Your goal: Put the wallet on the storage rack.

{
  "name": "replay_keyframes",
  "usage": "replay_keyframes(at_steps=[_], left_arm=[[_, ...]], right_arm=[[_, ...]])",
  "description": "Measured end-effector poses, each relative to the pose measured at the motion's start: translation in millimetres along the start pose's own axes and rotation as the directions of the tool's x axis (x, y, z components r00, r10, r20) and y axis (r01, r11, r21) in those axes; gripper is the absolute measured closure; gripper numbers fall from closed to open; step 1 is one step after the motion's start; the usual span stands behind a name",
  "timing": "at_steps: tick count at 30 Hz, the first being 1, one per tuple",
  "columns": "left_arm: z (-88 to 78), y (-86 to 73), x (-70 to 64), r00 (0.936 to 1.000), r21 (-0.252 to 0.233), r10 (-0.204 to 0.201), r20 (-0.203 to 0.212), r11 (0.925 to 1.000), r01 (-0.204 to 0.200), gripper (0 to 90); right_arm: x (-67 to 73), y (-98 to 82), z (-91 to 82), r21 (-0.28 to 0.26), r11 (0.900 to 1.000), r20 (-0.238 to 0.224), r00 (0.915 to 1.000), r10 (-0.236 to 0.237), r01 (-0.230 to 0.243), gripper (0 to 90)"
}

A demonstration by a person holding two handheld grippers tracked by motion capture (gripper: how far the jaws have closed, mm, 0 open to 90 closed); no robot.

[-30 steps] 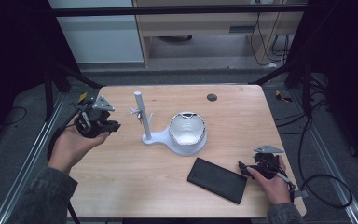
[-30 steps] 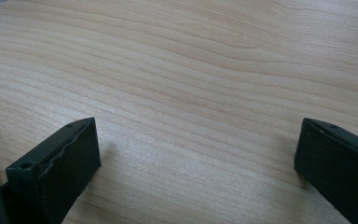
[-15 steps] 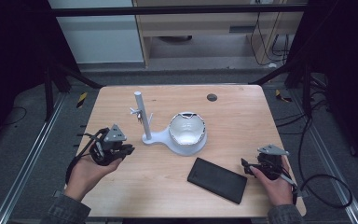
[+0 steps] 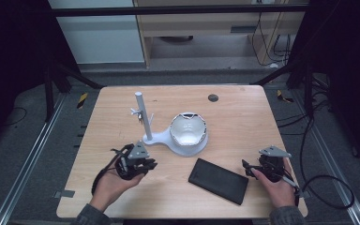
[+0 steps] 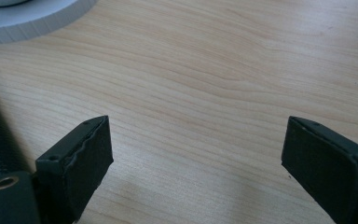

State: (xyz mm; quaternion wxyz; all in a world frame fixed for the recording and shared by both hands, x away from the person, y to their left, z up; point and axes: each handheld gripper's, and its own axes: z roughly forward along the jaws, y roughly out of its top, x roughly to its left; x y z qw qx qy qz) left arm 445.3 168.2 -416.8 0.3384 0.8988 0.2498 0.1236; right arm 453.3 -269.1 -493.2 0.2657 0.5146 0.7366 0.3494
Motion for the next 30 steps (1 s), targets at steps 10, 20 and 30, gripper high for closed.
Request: replay_keyframes(at_steps=[10, 20, 30], left_arm=[[56.9, 4.1, -22.7, 0.9940, 0.060, 0.046, 0.100, 0.9968, -0.052, 89.4], [64.7, 7.9, -29.7, 0.9912, 0.090, 0.053, 0.121, 0.9939, -0.064, 89.9], [82.6, 17.0, -34.9, 0.9852, 0.122, 0.070, 0.157, 0.9884, -0.090, 90.0]], right_arm=[[1.4, -0.6, -8.7, -0.032, 0.999, -0.007, 0.9995, -0.029, 0.029, 19.2], [3.3, 0.3, -7.9, -0.028, 0.999, -0.019, 0.9993, -0.031, 0.031, 28.2], [0.5, 0.0, -5.0, -0.018, 0.999, -0.020, 0.9989, -0.041, 0.041, 28.6]])
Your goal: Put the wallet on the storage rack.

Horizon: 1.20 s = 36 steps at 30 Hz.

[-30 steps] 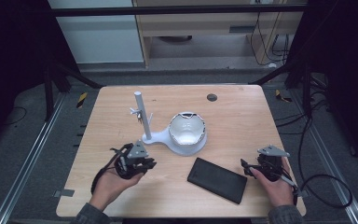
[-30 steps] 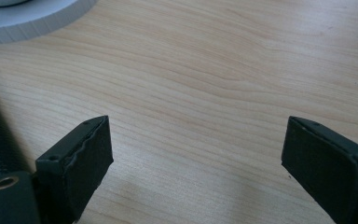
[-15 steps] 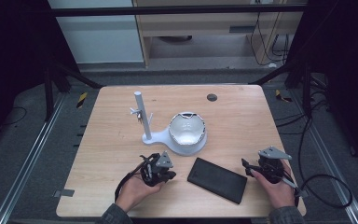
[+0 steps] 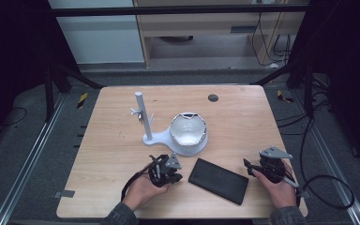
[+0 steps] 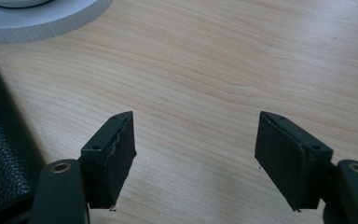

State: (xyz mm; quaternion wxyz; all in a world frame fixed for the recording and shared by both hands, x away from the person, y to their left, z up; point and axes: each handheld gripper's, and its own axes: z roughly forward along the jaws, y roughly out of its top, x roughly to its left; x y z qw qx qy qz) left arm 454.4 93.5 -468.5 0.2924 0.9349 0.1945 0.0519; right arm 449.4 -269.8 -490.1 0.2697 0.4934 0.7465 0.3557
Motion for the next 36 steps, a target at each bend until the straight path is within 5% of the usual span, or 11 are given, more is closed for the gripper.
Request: replay_keyframes(at_steps=[25, 36], left_arm=[[18.7, 10.3, -3.2, 0.9994, 0.058, 0.026, 0.023, 0.9980, -0.027, 90.0], [14.9, 8.2, -2.0, 0.9993, 0.003, -0.004, 0.037, 1.0000, 0.004, 90.0]], right_arm=[[0.0, 0.2, -0.7, 0.000, 1.000, -0.011, 0.9999, 0.005, -0.005, 27.1], [0.7, 0.6, -2.3, -0.007, 1.000, -0.010, 0.9999, 0.008, -0.008, 26.8]])
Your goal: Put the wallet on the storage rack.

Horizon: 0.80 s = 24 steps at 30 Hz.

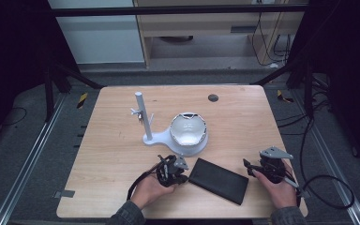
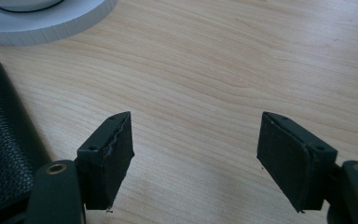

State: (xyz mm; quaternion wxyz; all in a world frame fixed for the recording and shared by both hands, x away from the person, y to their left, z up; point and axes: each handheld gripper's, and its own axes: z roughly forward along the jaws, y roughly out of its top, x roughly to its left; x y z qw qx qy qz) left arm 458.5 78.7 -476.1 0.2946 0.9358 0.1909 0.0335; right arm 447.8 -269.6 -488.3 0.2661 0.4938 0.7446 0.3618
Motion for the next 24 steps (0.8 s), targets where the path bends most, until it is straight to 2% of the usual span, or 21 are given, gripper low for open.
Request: replay_keyframes(at_steps=[5, 8, 10, 13, 15, 18, 20, 21, 24], left_arm=[[-3.8, 0.5, 1.4, 0.9988, -0.074, -0.028, 0.041, 0.9968, 0.031, 90.0], [-1.7, 2.3, 1.4, 0.9979, -0.107, -0.040, 0.050, 0.9933, 0.045, 90.0], [0.0, 3.7, 3.5, 0.9978, -0.112, -0.039, 0.054, 0.9927, 0.045, 90.0], [1.9, 6.8, 5.0, 0.9971, -0.126, -0.045, 0.062, 0.9907, 0.053, 90.0], [2.3, 10.2, 5.9, 0.9965, -0.126, -0.047, 0.069, 0.9904, 0.056, 90.0], [1.1, 16.2, 7.4, 0.9966, -0.144, -0.045, 0.069, 0.9881, 0.055, 90.0], [1.3, 19.1, 7.5, 0.9969, -0.139, -0.039, 0.068, 0.9891, 0.048, 90.0], [1.4, 21.4, 8.2, 0.9969, -0.134, -0.035, 0.070, 0.9900, 0.045, 90.0], [0.3, 28.2, 10.3, 0.9977, -0.124, -0.023, 0.063, 0.9918, 0.031, 90.0]], right_arm=[[4.1, 1.6, -2.7, -0.017, 1.000, -0.016, 0.9999, -0.004, 0.004, 26.2], [11.3, 3.9, -5.4, -0.036, 0.999, -0.068, 0.9977, -0.006, 0.004, 25.3], [19.4, 6.7, -9.6, -0.045, 0.999, -0.117, 0.9931, 0.007, -0.012, 24.1], [35.8, 10.7, -18.7, -0.050, 0.998, -0.166, 0.9855, -0.034, 0.026, 21.0], [46.9, 12.2, -24.1, -0.041, 0.997, -0.202, 0.9771, -0.068, 0.061, 17.9], [59.2, 14.0, -31.0, -0.021, 0.994, -0.226, 0.9680, -0.108, 0.106, 13.9], [65.6, 14.8, -33.0, -0.003, 0.992, -0.252, 0.9601, -0.121, 0.125, 11.5], [67.6, 15.2, -33.7, 0.005, 0.992, -0.254, 0.9596, -0.120, 0.126, 10.8], [77.6, 19.5, -35.8, 0.023, 0.986, -0.269, 0.9508, -0.154, 0.166, 9.5]])
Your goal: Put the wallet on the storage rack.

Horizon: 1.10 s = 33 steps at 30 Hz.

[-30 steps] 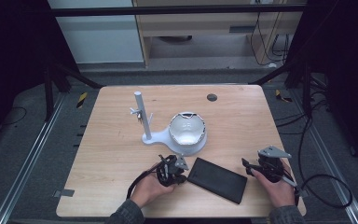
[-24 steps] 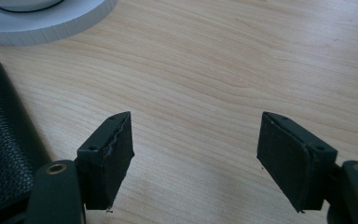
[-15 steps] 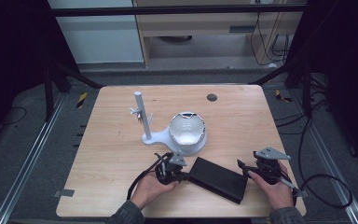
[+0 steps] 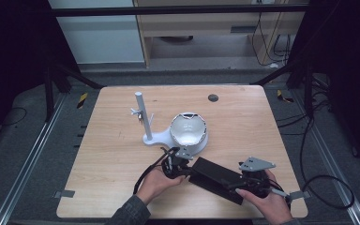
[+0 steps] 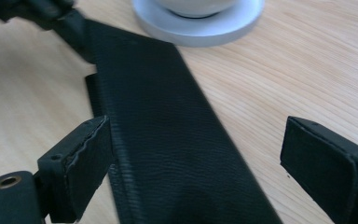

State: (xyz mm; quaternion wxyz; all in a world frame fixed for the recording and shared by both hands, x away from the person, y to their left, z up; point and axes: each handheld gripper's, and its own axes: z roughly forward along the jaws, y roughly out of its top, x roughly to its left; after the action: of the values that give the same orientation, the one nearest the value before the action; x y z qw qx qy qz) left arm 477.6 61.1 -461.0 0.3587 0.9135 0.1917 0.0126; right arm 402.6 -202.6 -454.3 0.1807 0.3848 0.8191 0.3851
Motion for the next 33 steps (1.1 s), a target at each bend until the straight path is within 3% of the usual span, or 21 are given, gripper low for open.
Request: replay_keyframes(at_steps=[6, 14, 25, 33], left_arm=[[-2.3, 10.3, 5.6, 1.0000, 0.003, -0.009, 0.003, 1.0000, 0.009, 89.9], [-3.0, 18.0, 6.8, 0.9999, -0.004, -0.013, -0.004, 0.9999, 0.013, 89.7], [-0.5, 20.1, 7.4, 0.9997, -0.006, -0.024, -0.003, 0.9997, 0.024, 89.7], [-0.2, 21.6, 6.4, 0.9998, -0.004, -0.018, 0.002, 0.9998, 0.018, 89.7]], right_arm=[[9.1, 16.3, 8.4, 0.062, 0.996, -0.024, 0.9976, -0.065, 0.066, 12.2], [14.0, 21.0, 22.4, 0.159, 0.977, -0.035, 0.9895, -0.140, 0.144, 16.4], [11.3, 20.3, 32.2, 0.216, 0.965, -0.024, 0.9888, -0.147, 0.149, 18.3], [14.2, 18.8, 37.4, 0.263, 0.950, -0.014, 0.9848, -0.173, 0.171, 19.0]])
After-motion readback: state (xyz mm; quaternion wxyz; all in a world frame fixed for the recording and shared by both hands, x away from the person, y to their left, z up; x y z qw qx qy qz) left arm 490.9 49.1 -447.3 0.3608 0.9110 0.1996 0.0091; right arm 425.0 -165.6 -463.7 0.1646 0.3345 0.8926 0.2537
